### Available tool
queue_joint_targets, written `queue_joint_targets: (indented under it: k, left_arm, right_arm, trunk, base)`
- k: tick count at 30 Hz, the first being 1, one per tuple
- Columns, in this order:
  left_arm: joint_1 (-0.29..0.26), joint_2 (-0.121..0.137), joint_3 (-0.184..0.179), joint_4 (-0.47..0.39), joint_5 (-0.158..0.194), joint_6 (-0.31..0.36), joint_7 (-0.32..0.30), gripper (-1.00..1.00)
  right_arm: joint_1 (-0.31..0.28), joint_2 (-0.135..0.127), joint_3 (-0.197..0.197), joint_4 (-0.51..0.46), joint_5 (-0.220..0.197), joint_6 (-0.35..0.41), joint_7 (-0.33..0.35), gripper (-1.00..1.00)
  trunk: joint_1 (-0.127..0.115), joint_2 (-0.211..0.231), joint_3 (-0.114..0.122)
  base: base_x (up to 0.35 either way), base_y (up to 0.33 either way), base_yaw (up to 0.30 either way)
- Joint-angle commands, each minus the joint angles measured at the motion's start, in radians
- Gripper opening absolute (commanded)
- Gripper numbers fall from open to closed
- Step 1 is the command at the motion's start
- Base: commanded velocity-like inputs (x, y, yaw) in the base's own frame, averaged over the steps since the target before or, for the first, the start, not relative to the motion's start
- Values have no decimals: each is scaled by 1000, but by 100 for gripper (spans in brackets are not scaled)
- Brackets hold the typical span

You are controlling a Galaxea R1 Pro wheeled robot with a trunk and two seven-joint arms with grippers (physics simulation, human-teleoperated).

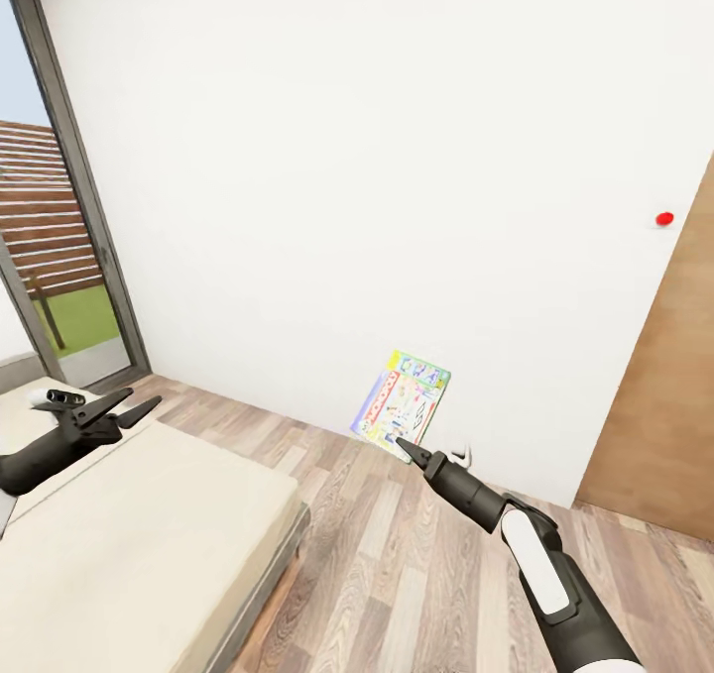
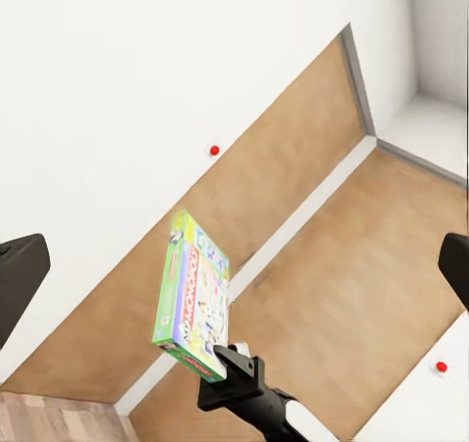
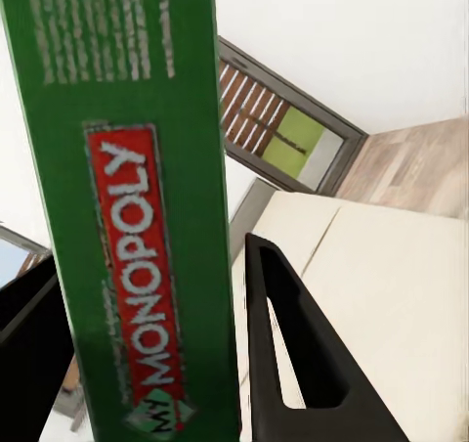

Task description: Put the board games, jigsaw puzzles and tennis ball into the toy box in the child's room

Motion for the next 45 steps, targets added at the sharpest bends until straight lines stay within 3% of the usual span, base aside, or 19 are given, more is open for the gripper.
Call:
queue_joint_targets:
  k: [1, 24, 39, 45]
  left_arm:
    - [0, 0, 0, 0, 0, 11, -4, 100]
    - [0, 0, 1, 0, -1, 11, -4, 100]
    - [0, 0, 1, 0, -1, 11, -4, 100]
    - [0, 0, 1, 0, 0, 11, -4, 100]
  right_arm:
    - [-1, 0, -1, 0, -10, 8, 0, -100]
    - [-1, 0, -4, 8, -10, 8, -1, -100]
    - [-1, 0, -4, 8, -10, 8, -2, -100]
    - [-1, 0, -4, 8, -10, 8, -4, -100]
  trunk:
    - [0, -1, -1]
    - [0, -1, -1]
    - [0, -1, -1]
    - [0, -1, -1]
  base:
    - [0, 0, -280]
    - [-6, 31, -281]
    - [-71, 216, -278]
    - [42, 31, -81]
